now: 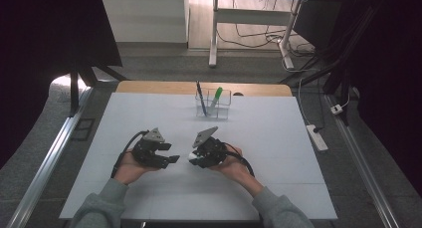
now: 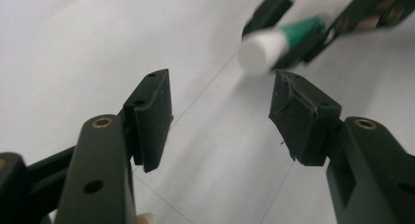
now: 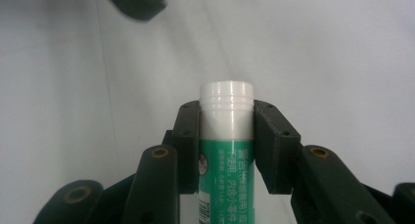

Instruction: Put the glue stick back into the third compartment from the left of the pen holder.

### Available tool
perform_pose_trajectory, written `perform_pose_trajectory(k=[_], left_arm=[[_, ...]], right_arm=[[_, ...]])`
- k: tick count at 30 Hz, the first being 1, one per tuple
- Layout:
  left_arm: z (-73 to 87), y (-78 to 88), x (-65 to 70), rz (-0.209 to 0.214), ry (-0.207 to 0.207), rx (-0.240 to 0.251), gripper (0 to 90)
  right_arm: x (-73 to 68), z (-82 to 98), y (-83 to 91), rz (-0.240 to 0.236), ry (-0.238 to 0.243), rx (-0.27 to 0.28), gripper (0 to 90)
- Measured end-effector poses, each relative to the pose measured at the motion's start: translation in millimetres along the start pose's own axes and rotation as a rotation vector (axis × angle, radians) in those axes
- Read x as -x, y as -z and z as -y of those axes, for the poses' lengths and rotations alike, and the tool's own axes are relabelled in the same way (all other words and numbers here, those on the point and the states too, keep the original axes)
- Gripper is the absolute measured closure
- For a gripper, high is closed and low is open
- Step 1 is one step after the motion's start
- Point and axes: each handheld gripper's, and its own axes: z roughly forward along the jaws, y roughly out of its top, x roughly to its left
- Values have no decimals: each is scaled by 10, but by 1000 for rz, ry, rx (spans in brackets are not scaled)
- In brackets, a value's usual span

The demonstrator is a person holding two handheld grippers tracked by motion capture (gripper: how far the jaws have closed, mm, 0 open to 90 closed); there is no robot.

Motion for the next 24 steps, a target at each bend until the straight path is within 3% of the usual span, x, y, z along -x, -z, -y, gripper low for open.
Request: perform_pose_trajectory(k=[12, 19, 24], left_arm=[[183, 110, 18, -49, 22, 42, 400], [322, 203, 74, -84, 25, 91, 388], [474, 252, 98, -93, 40, 98, 381]], right_arm=[[164, 19, 438, 101, -81, 175, 650], [249, 56, 598, 140, -121, 225, 650], [299, 55, 703, 179, -145, 250, 650]])
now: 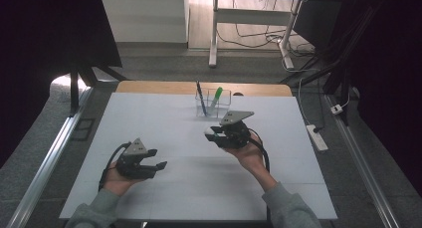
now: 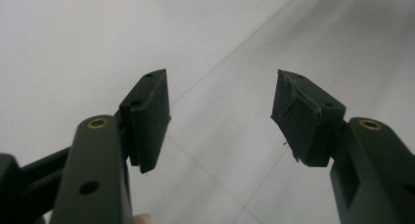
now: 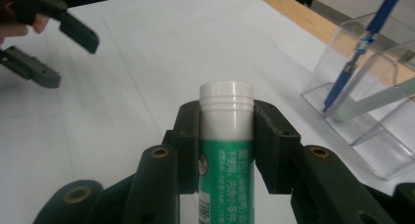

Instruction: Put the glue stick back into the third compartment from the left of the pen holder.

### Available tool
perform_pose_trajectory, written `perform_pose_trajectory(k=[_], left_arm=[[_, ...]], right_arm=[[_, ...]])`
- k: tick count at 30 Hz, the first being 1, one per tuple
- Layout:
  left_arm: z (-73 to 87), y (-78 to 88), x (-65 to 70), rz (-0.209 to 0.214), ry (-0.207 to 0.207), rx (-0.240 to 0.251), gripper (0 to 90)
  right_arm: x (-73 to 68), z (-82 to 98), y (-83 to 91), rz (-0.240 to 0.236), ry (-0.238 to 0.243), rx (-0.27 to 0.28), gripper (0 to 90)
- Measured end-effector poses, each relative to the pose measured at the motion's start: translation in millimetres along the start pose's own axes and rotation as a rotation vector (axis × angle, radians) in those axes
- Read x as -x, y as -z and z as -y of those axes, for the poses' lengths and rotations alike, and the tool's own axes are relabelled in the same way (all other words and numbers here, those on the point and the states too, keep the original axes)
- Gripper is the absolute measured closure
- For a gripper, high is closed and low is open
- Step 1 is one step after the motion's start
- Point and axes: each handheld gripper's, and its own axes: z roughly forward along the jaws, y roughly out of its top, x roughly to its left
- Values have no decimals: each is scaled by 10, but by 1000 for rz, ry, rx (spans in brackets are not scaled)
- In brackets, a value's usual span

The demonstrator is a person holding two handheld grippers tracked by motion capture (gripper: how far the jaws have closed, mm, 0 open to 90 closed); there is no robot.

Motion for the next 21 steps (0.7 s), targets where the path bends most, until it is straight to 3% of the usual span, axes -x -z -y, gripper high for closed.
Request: perform_pose_trajectory(k=[11, 21], left_arm=[[186, 64, -59, -46, 38, 17, 350], [281, 77, -119, -52, 71, 11, 324]], right_arm=[[190, -166, 33, 80, -28, 41, 650], [442, -294, -55, 144, -94, 83, 650]])
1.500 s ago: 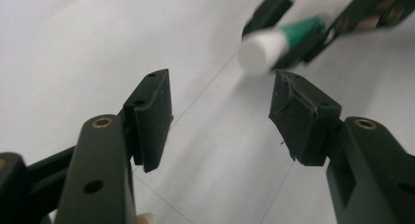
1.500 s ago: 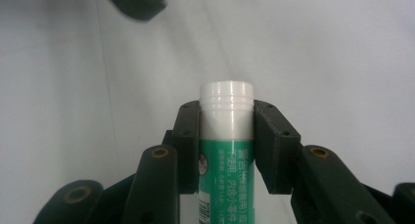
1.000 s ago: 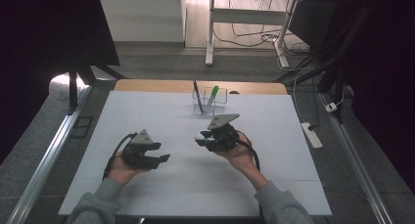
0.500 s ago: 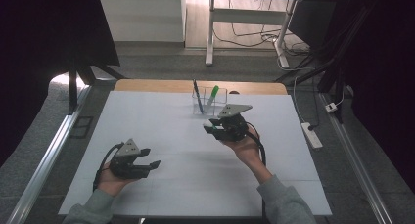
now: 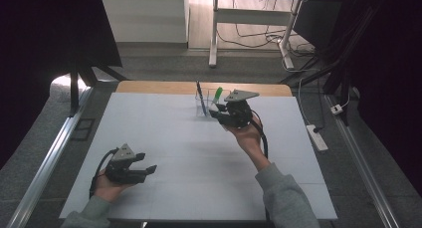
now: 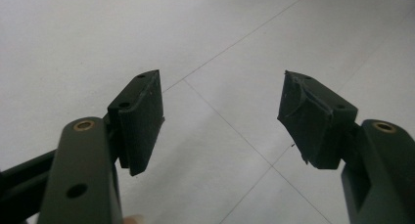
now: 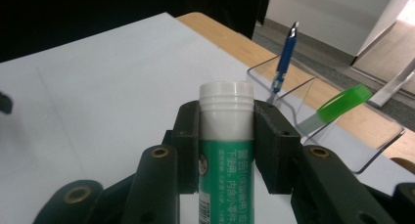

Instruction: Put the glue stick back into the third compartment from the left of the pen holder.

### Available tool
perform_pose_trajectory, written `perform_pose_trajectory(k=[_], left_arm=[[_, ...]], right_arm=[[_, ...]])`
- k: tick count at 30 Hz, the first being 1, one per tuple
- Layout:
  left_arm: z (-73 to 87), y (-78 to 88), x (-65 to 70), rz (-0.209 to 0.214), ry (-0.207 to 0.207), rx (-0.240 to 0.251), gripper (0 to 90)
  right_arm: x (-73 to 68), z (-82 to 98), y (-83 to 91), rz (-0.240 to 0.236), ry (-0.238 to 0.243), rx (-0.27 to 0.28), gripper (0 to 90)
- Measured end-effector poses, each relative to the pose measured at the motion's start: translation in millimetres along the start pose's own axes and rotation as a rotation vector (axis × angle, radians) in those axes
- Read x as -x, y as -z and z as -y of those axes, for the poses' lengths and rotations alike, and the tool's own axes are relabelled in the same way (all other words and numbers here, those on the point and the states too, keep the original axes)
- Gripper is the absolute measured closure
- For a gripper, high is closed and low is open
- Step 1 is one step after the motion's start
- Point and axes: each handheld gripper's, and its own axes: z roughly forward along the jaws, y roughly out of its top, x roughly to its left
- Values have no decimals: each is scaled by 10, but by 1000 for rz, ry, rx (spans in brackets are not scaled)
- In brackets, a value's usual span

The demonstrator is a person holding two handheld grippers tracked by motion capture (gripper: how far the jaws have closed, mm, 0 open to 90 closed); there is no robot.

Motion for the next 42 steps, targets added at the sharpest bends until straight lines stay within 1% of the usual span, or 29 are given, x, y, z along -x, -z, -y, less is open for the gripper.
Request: perform_pose_trajectory(k=[6, 8, 14, 21, 30, 36, 42], left_arm=[[-1, -11, 2, -4, 2, -4, 314], [-3, -9, 2, -4, 3, -3, 306], [-2, -15, -5, -11, 5, -8, 289], [0, -23, -18, -6, 7, -13, 286], [-9, -37, -15, -1, 2, -22, 280], [-7, -46, -23, 0, 7, -25, 278], [-4, -51, -36, 0, 12, -28, 273]], right_arm=[[127, -94, -91, 32, -21, 19, 650], [176, -116, -121, 54, -25, 18, 650], [347, -168, -220, 88, -68, 35, 649], [503, -229, -337, 113, -93, 68, 649], [688, -223, -468, 139, -131, 101, 649], [810, -223, -541, 153, -154, 126, 648], [872, -192, -630, 163, -161, 116, 645]])
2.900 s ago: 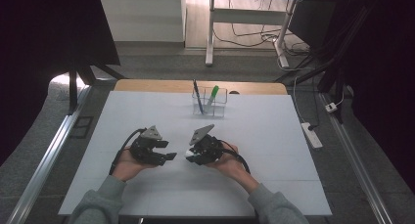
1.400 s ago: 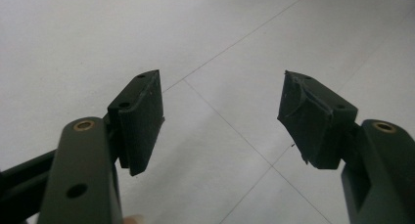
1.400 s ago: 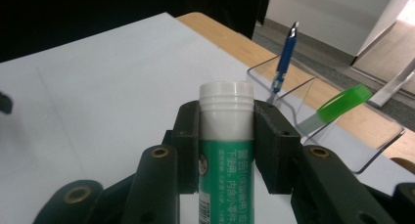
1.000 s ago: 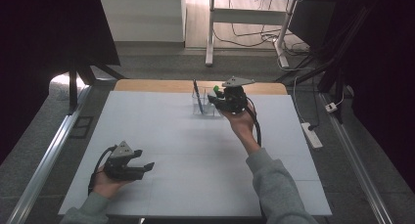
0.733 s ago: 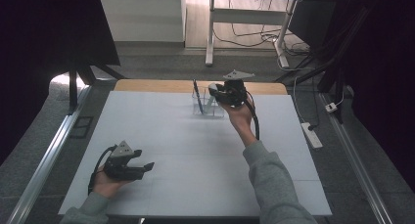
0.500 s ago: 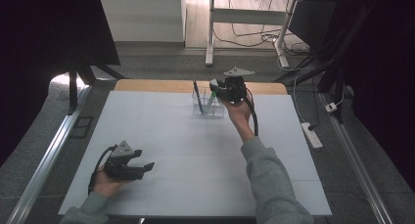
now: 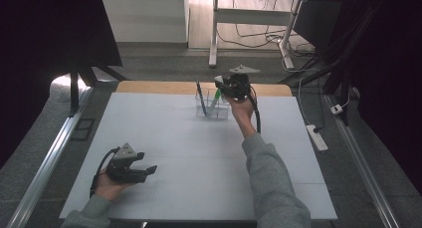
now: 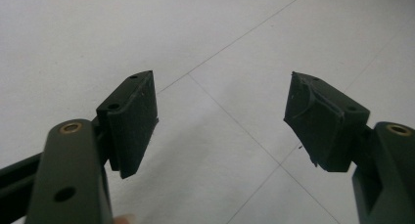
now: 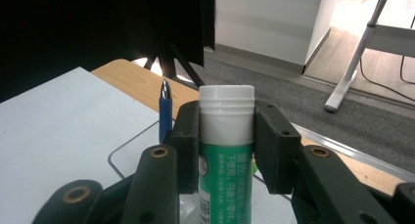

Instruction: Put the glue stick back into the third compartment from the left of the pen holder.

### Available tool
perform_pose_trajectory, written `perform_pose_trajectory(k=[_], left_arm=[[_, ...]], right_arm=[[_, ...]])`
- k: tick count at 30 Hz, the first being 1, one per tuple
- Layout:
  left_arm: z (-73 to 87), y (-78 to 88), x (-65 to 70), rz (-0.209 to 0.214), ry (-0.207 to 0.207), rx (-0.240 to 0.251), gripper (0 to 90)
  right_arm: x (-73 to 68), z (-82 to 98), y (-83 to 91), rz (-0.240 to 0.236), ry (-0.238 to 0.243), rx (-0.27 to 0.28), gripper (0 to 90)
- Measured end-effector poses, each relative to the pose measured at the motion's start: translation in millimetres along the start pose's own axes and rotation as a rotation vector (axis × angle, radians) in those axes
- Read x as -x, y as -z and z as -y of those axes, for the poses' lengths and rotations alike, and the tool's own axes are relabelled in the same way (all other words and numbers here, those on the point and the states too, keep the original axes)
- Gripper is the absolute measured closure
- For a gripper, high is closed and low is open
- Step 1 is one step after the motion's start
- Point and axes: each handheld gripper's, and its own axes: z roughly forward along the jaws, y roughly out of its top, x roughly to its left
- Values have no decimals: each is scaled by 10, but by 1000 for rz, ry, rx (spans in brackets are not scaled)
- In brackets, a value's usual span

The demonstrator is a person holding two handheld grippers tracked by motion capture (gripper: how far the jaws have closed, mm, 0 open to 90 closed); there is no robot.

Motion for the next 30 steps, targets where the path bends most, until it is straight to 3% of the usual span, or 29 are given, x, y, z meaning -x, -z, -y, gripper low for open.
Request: perform_pose_trajectory(k=[2, 4, 6, 12, 21, 30], left_arm=[[2, -3, -5, 1, 1, -2, 271], [3, -6, -6, 1, 1, -4, 269], [2, -6, -5, 1, 0, -4, 269], [-1, -7, 2, -3, 0, -6, 268], [1, -18, -9, -3, 5, -13, 267], [8, -32, -17, -6, 7, -19, 266]], right_arm=[[7, 22, -11, 20, 6, -15, 623], [20, 41, 1, 20, -4, -16, 530], [35, 51, 43, 14, -17, -20, 506], [16, 92, 166, -11, 6, -47, 484], [52, 157, 331, -34, 1, -40, 482], [62, 407, 671, -85, 2, -81, 477]])
